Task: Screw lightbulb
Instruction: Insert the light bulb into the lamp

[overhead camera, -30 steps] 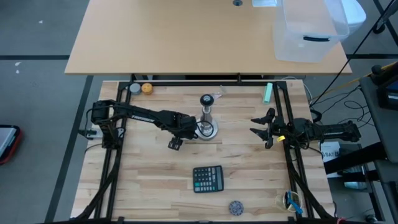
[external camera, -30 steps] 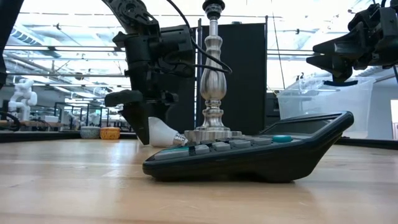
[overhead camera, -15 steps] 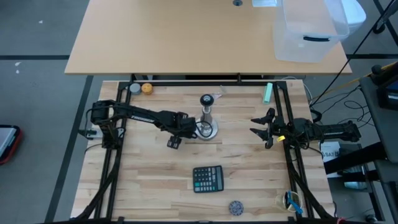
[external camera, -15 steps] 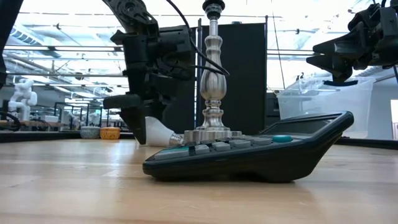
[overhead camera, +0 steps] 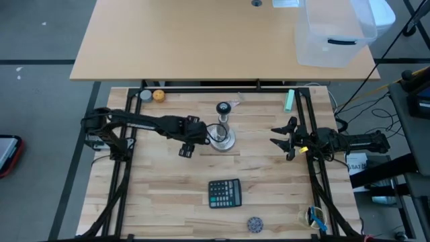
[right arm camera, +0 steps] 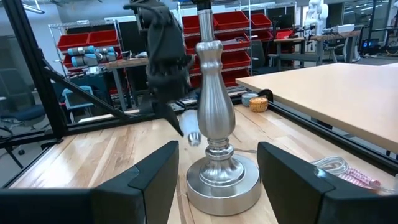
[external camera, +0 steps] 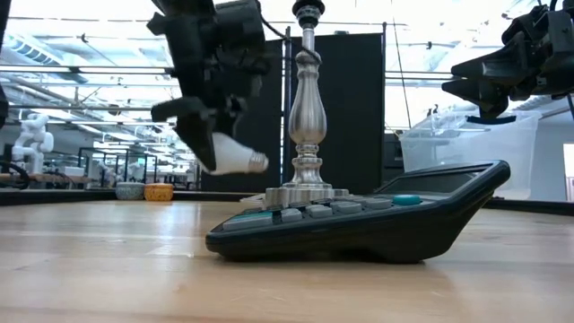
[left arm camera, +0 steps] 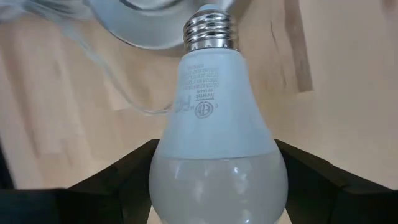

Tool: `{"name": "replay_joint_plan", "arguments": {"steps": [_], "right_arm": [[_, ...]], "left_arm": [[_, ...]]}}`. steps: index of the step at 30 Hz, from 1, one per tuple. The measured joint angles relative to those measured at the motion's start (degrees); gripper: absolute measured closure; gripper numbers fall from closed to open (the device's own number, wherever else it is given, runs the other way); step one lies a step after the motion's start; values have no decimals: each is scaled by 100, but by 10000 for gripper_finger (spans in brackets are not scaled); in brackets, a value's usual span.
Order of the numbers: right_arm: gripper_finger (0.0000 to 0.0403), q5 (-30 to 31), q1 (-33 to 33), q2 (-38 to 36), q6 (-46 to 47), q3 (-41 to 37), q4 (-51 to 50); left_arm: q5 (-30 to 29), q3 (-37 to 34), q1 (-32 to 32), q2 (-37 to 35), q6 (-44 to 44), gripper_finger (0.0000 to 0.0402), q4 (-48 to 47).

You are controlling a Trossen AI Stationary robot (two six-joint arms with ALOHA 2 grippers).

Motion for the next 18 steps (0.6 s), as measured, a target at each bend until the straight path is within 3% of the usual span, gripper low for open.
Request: {"name": "replay_joint_plan", "arguments": {"steps": [18], "right_arm": [[190, -2, 2, 0, 72, 0, 31]], "left_arm": [[-680, 7, 0, -1930, -51, 124, 478]]}}
